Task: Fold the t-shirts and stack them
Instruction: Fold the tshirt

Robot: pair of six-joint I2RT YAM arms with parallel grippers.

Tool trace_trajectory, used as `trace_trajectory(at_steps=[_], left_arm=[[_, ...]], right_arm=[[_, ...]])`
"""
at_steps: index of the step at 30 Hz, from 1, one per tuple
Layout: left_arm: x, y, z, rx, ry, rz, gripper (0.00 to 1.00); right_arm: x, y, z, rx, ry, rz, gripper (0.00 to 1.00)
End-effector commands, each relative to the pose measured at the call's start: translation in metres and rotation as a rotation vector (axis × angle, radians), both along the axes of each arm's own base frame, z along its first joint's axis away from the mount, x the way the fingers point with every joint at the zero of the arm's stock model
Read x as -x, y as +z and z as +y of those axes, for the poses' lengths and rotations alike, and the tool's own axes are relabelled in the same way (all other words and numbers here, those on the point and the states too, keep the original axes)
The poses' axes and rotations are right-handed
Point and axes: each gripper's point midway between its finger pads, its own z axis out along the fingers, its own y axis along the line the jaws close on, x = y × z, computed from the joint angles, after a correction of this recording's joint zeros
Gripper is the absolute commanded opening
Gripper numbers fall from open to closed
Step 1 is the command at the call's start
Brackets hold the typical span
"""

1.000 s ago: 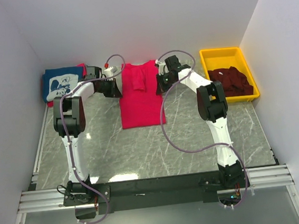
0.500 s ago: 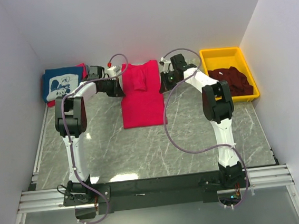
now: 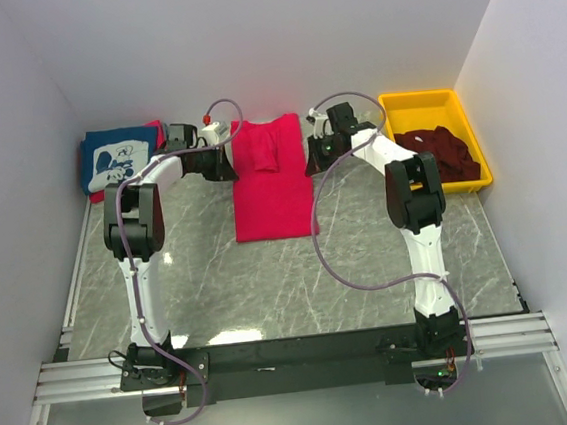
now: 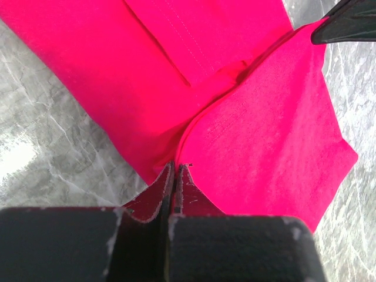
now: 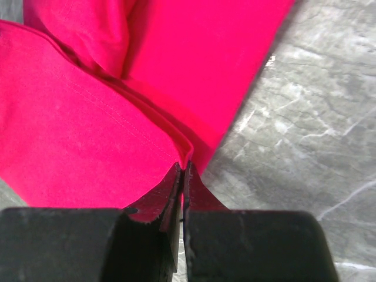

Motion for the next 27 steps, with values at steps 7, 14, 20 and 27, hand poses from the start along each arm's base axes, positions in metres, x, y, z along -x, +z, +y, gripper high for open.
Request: trace_trajectory(at_steps=[7, 14, 20, 27], left_arm=[[-0.017, 0.013, 0.003, -0.038, 0.015, -0.078, 0.01], [-0.021, -0.002, 0.004, -0.054, 0.018, -0.035, 0.09], [-0.023, -0.008, 0.007, -0.071, 0.043, 0.002, 0.38], [-0.002, 0.031, 0.024, -0.020, 0.069, -0.033, 0.59]], right_arm=[[-0.021, 0.031, -0.004, -0.025, -0.049, -0.082, 0.00], [-0.021, 0.017, -0.005, -0.020, -0.077, -0.046, 0.00], [-0.027, 0.013, -0.005, -0.019, -0.084, -0.041, 0.23], [-0.022, 0.067, -0.009, -0.033, -0.014, -0.109, 0.55]])
